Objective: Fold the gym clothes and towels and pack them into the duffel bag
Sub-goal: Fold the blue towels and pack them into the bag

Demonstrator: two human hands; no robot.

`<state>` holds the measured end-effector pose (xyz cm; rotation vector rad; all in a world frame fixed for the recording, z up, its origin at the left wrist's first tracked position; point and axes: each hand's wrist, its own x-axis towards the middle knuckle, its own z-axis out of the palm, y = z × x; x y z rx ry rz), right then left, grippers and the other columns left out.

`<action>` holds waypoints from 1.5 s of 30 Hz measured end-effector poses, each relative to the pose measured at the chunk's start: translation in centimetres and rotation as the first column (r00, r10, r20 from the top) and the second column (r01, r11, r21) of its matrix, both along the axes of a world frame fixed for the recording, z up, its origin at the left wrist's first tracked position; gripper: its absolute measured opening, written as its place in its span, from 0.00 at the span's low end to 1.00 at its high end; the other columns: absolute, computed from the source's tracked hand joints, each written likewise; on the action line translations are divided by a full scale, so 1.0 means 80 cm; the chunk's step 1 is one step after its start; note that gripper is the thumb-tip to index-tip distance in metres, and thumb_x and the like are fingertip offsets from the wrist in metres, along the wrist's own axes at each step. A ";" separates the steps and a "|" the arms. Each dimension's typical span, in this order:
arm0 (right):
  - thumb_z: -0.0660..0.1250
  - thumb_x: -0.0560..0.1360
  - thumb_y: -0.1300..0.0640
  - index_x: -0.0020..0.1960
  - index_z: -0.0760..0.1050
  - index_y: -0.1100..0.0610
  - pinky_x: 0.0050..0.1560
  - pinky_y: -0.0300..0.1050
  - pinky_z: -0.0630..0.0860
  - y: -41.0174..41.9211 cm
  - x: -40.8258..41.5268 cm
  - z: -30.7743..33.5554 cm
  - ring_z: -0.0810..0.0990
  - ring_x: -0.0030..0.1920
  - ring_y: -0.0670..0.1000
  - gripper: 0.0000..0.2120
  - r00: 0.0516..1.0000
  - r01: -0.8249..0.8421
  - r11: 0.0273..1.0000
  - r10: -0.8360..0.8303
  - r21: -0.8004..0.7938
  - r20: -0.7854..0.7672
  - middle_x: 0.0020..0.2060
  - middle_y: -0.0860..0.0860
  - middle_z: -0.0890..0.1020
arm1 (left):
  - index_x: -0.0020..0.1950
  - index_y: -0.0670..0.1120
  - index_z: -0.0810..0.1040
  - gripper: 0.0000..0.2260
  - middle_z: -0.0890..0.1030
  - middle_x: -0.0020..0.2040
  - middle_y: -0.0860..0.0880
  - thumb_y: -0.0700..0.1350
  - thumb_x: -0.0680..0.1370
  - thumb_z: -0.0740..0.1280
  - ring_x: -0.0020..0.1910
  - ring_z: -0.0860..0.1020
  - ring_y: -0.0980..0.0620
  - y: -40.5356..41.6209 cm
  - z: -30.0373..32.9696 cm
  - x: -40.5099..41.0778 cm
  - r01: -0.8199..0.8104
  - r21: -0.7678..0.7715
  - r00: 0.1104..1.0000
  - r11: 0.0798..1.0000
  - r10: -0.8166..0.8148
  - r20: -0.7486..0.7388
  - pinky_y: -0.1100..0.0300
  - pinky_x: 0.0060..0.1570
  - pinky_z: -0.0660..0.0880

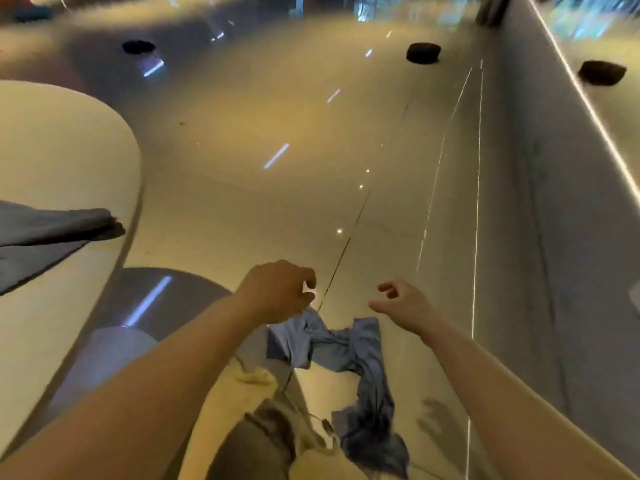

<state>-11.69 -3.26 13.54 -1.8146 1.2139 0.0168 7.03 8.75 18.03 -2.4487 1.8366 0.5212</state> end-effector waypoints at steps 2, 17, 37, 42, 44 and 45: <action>0.67 0.77 0.57 0.67 0.69 0.64 0.44 0.34 0.69 0.004 -0.021 -0.042 0.73 0.46 0.47 0.21 0.997 0.006 0.993 0.003 0.116 -0.073 0.53 0.55 0.76 | 0.63 0.52 0.74 0.12 0.80 0.55 0.50 0.52 0.81 0.60 0.52 0.77 0.50 -0.005 -0.040 0.005 -0.063 0.115 0.993 0.991 0.074 -0.092 0.59 0.47 0.72; 0.71 0.73 0.48 0.74 0.57 0.57 0.65 0.56 0.69 0.039 -0.028 -0.345 0.71 0.66 0.62 0.37 0.776 0.576 0.691 -0.295 0.436 -0.558 0.69 0.59 0.70 | 0.73 0.47 0.63 0.22 0.69 0.68 0.44 0.51 0.81 0.60 0.58 0.72 0.42 -0.108 -0.342 0.045 -0.141 0.481 0.856 0.865 0.351 -0.380 0.49 0.56 0.72; 0.73 0.70 0.43 0.77 0.45 0.45 0.70 0.64 0.52 -0.064 0.108 -0.611 0.50 0.74 0.68 0.47 0.264 0.955 0.275 -0.629 0.108 -0.731 0.76 0.64 0.46 | 0.78 0.60 0.47 0.37 0.36 0.78 0.46 0.52 0.77 0.67 0.76 0.48 0.37 -0.126 -0.631 0.085 -0.175 0.666 0.847 0.725 0.455 -0.273 0.45 0.71 0.59; 0.75 0.68 0.43 0.77 0.43 0.44 0.71 0.67 0.53 -0.063 0.109 -0.628 0.50 0.73 0.71 0.51 0.220 0.970 0.224 -0.652 0.094 -0.726 0.75 0.65 0.43 | 0.79 0.56 0.49 0.35 0.35 0.78 0.47 0.44 0.78 0.65 0.77 0.50 0.45 -0.123 -0.637 0.073 -0.199 0.684 0.712 0.702 0.583 -0.391 0.56 0.69 0.61; 0.75 0.68 0.43 0.77 0.43 0.43 0.70 0.67 0.52 -0.065 0.110 -0.625 0.49 0.73 0.70 0.51 0.216 0.971 0.219 -0.642 0.094 -0.735 0.75 0.65 0.43 | 0.79 0.52 0.48 0.34 0.36 0.78 0.48 0.44 0.79 0.63 0.78 0.50 0.46 -0.123 -0.638 0.070 -0.166 0.669 0.749 0.725 0.533 -0.392 0.57 0.69 0.60; 0.75 0.68 0.43 0.77 0.43 0.43 0.70 0.67 0.52 -0.067 0.110 -0.623 0.49 0.74 0.70 0.51 0.207 0.973 0.214 -0.642 0.087 -0.738 0.75 0.65 0.43 | 0.79 0.50 0.47 0.34 0.36 0.78 0.49 0.45 0.79 0.63 0.78 0.49 0.47 -0.121 -0.639 0.070 -0.132 0.660 0.777 0.739 0.491 -0.394 0.57 0.69 0.59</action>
